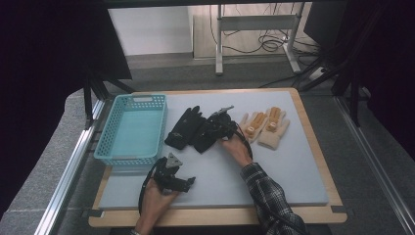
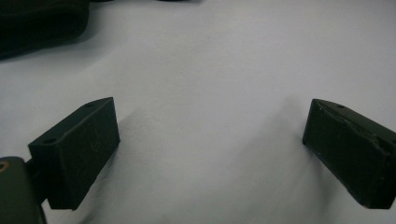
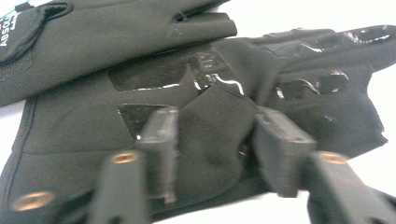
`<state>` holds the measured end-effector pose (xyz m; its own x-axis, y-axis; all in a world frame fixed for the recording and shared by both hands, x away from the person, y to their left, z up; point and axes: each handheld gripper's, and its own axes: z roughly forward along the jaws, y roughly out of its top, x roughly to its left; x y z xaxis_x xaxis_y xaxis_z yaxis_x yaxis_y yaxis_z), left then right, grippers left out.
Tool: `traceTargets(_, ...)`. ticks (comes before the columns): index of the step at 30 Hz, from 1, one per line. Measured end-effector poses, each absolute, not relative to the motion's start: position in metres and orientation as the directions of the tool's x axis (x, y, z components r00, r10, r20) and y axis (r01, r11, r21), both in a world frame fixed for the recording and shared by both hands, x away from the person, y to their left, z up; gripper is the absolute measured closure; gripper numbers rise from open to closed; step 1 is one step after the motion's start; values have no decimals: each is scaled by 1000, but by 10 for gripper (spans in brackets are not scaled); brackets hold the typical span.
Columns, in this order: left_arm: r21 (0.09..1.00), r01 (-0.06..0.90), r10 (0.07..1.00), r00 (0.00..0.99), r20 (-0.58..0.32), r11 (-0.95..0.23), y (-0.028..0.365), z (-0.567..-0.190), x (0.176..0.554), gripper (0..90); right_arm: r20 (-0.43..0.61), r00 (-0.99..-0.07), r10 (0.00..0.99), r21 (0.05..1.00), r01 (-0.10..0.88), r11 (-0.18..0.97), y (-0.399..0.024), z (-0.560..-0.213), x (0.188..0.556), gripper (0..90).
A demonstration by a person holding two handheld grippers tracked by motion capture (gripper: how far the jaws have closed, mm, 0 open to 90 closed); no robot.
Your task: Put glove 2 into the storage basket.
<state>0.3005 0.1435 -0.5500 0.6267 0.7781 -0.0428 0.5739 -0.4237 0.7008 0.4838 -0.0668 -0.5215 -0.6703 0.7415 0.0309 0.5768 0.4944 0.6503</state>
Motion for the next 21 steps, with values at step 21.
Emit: traceTargets(21,698,573,777,629,-39,-429,144,-550,301,41,-10,-796,605,726,411,552,-92,-453,430,831)
